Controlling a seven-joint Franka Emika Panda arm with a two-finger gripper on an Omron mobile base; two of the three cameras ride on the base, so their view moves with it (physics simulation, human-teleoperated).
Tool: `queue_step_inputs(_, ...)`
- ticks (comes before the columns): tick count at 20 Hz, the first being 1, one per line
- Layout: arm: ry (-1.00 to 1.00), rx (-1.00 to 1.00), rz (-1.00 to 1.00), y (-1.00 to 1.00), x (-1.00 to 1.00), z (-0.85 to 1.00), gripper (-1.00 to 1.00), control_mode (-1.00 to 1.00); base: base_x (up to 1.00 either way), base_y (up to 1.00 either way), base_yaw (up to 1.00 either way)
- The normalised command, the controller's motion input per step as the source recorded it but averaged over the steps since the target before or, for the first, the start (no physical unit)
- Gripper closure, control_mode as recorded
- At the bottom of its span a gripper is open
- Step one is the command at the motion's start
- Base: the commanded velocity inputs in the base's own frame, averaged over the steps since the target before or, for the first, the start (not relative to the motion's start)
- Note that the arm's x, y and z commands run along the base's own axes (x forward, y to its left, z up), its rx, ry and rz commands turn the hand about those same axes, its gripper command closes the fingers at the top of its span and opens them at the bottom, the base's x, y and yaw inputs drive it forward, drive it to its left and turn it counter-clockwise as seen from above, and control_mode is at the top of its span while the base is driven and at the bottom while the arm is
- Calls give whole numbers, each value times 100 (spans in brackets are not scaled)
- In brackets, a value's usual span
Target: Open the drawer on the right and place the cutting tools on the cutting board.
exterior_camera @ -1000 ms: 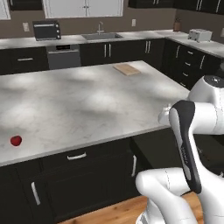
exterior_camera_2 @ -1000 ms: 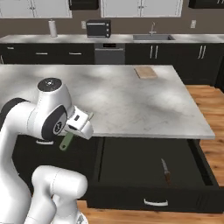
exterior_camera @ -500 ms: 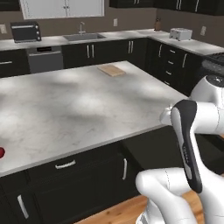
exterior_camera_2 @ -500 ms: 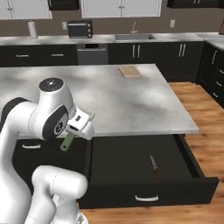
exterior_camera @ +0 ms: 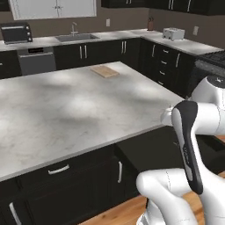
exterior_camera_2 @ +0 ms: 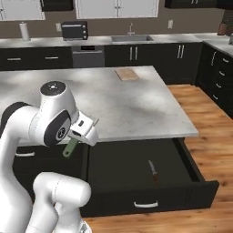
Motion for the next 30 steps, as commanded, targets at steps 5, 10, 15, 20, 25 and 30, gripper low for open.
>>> queue_step_inputs(5,0,0,0,0,0,0,100,100,8,-100,-18)
queue_step_inputs(10,0,0,0,0,0,0,100,100,3,-93,-83)
queue_step_inputs(15,0,0,0,0,0,0,100,100,3,-87,-88)
queue_step_inputs(20,0,0,0,0,0,0,100,100,44,-82,-71)
queue_step_inputs(25,0,0,0,0,0,0,100,100,96,-62,-30)
queue_step_inputs(30,0,0,0,0,0,0,100,100,100,-51,3)
